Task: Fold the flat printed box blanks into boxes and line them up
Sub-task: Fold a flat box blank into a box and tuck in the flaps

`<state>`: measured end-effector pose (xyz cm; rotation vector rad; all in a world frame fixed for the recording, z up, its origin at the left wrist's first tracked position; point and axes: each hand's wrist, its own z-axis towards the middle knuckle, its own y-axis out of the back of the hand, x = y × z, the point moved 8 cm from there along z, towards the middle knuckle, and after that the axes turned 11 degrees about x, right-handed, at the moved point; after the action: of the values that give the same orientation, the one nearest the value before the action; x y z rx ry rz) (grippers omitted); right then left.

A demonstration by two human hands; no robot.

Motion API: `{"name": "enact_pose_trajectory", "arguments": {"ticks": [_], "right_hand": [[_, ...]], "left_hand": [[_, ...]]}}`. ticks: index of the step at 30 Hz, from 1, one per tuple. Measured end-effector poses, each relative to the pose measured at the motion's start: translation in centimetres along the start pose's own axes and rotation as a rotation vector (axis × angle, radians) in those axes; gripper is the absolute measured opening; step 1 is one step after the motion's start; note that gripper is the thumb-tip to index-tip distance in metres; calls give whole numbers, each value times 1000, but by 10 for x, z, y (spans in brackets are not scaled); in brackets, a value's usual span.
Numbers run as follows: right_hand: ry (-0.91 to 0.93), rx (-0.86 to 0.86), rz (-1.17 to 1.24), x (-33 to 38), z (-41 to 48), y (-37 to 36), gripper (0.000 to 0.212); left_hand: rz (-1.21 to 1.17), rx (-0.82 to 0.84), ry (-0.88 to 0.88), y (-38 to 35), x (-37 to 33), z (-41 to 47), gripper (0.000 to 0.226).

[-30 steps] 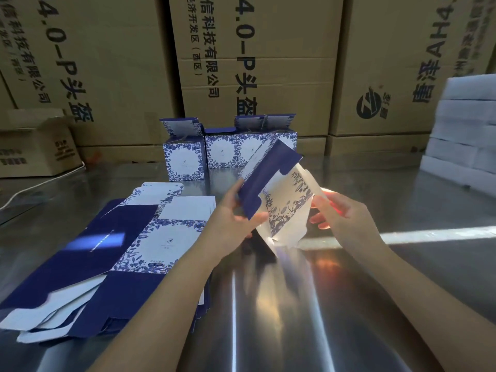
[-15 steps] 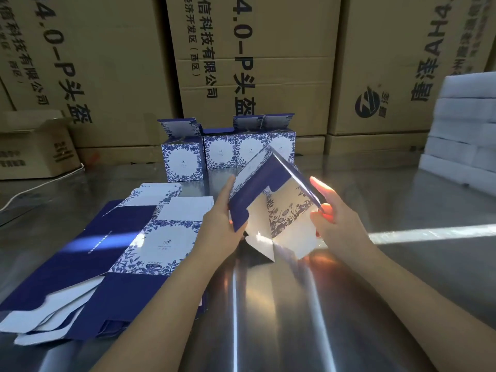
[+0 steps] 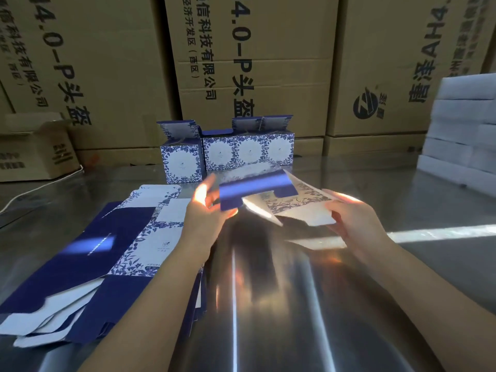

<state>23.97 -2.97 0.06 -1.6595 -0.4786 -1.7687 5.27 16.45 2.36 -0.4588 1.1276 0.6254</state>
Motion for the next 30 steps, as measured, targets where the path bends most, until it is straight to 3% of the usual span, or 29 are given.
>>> {"name": "enact_pose_trajectory", "arguments": {"ticks": [3,5,7,10,16,21,24,27,30], "right_hand": [[24,53,181,6,-3,-8,30],[40,117,176,9,-6,-16,31],[56,180,152,10,-11,-29,31],[73,244,207,10,-18,-44,30],[99,280,127,14,-25,-51,36],[136,358,-16,13,-30,-61,35],[191,395,-73,16,-31,-64,46],[302,331,-156,25,-31,-56,47],[410,136,-105,35,-28,-35,39]], "left_hand": [[-320,96,100,-10,6,0,109],[-207,252,188,-30,10,-6,131],[-2,360,230,-48,15,-15,136],[112,348,193,-59,12,-19,117],[-18,283,199,-59,7,-21,108],[3,27,322,-43,19,-21,44],[-62,-64,323,-35,24,-20,28],[-183,-123,321,-28,23,-17,21],[-317,-128,313,-26,19,-17,19]]}}
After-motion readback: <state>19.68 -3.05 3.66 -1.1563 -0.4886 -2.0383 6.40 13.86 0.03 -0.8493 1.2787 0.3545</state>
